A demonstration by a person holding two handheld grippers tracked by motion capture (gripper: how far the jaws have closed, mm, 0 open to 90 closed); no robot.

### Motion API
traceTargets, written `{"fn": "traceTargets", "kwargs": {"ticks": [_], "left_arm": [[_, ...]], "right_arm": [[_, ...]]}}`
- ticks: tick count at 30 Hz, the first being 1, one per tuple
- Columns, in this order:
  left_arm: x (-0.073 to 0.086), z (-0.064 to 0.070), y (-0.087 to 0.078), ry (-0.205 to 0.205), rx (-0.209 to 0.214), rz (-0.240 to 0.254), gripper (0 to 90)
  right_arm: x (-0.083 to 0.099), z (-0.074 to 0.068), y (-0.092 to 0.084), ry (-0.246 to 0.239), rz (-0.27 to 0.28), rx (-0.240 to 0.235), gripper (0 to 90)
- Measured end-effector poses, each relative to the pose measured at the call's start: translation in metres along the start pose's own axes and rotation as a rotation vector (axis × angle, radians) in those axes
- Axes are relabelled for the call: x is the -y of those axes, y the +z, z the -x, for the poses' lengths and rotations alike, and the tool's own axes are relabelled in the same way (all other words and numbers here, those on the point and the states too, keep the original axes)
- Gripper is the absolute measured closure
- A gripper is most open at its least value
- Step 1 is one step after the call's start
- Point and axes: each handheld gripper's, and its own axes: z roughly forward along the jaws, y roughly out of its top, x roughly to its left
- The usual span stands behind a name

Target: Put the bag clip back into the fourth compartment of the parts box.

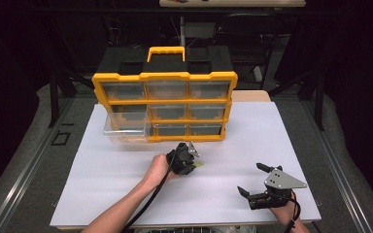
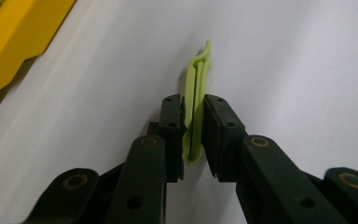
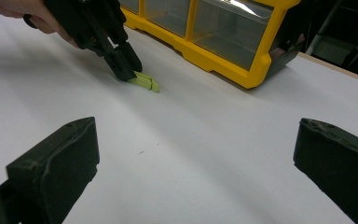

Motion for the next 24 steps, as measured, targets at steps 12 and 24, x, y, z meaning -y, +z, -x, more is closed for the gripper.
{"fn": "traceTargets", "kwargs": {"ticks": [12,24], "left_arm": [[0.003,-0.002,-0.004,-0.034,0.015,0.032,80.8],[0.01,-0.002,-0.018,-0.049,-0.002,0.075,80.9]], "right_arm": [[0.001,0.001,0.0,0.009,-0.005,-0.002,0.0],[0.001,0.001,0.0,0.007,-0.01,0.004,0.0]]}}
